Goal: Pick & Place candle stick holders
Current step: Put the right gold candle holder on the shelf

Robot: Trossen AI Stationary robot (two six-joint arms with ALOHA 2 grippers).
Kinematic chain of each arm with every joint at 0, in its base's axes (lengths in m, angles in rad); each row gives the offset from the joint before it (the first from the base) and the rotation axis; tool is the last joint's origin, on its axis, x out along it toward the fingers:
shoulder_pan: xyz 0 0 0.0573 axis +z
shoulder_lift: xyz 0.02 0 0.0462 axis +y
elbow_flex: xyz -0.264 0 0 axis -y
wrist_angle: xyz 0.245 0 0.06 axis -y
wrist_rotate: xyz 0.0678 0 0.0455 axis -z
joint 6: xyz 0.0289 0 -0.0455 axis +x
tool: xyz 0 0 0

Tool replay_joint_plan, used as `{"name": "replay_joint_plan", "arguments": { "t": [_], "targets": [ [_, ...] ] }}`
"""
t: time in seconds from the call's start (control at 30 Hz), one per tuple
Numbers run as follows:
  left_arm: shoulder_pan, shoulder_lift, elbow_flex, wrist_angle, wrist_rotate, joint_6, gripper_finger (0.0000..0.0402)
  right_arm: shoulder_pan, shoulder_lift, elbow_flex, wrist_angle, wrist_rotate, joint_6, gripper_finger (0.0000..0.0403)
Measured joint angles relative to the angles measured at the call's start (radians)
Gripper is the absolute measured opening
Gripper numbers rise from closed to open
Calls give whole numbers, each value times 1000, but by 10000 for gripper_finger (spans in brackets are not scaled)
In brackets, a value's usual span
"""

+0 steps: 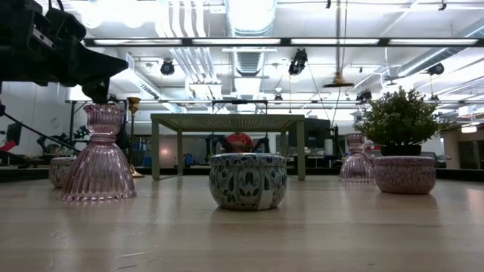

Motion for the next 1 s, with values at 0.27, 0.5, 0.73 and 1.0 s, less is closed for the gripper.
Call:
{"name": "replay_joint_plan", "arguments": {
  "t": [0.27, 0.5, 0.73, 1.0],
  "targets": [
    [0, 0, 0, -1, 0, 0, 7, -188, 215, 163, 137, -144, -90, 107],
    [0, 0, 0, -1, 0, 0, 7, -310, 405, 337, 157, -178, -96, 107],
    [0, 0, 0, -1, 0, 0, 7, -387, 562, 470, 154, -253, -30, 107],
    [0, 0, 0, -1, 0, 0, 7, -442, 657, 550, 151, -260, 13, 107]
  ]
}}
